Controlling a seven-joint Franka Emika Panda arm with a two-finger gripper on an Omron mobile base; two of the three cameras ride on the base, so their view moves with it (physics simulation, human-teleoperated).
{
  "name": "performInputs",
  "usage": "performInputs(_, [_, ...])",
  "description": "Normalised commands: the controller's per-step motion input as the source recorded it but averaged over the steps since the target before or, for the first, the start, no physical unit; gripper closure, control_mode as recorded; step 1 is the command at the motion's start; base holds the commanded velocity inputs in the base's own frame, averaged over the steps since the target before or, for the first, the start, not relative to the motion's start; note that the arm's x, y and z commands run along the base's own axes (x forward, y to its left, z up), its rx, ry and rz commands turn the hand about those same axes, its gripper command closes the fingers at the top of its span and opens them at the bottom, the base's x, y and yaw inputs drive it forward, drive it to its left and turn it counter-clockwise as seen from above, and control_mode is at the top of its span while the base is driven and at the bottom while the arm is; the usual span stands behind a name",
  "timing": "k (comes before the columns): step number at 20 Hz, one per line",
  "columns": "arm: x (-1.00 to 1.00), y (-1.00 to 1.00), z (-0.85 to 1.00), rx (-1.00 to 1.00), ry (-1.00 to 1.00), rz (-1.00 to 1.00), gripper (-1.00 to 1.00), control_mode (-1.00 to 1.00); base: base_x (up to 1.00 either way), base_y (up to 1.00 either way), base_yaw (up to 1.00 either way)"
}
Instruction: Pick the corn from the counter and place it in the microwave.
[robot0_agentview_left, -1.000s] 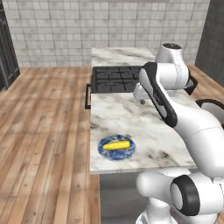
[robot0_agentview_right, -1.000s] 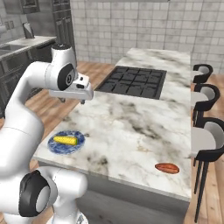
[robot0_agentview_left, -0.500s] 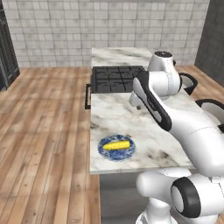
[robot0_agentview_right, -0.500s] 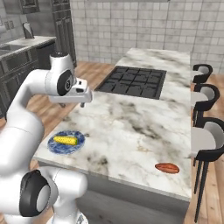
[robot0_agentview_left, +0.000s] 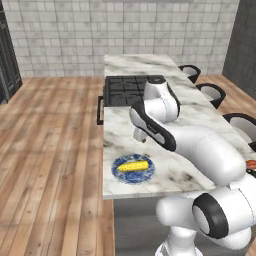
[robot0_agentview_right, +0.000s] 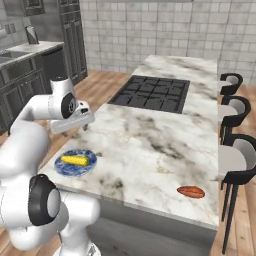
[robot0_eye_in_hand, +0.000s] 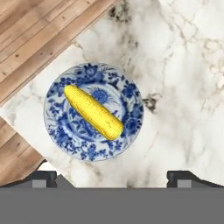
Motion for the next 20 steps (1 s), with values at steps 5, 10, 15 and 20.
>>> performInputs(5, [0.18,0.9,-0.6,-0.24,0.14,0.36,-1.0,-1.0,0.0,0.0,0.0])
performInputs(10, [0.01,0.49,-0.62,-0.29,0.11,0.21,-1.0,-1.0,0.0,0.0,0.0])
performInputs(15, [0.04,0.07,-0.63,-0.23,0.09,0.14,-1.0,-1.0,0.0,0.0,0.0])
performInputs(20, [0.15,0.0,-0.51,-0.17,0.06,0.13,-1.0,-1.0,0.0,0.0,0.0])
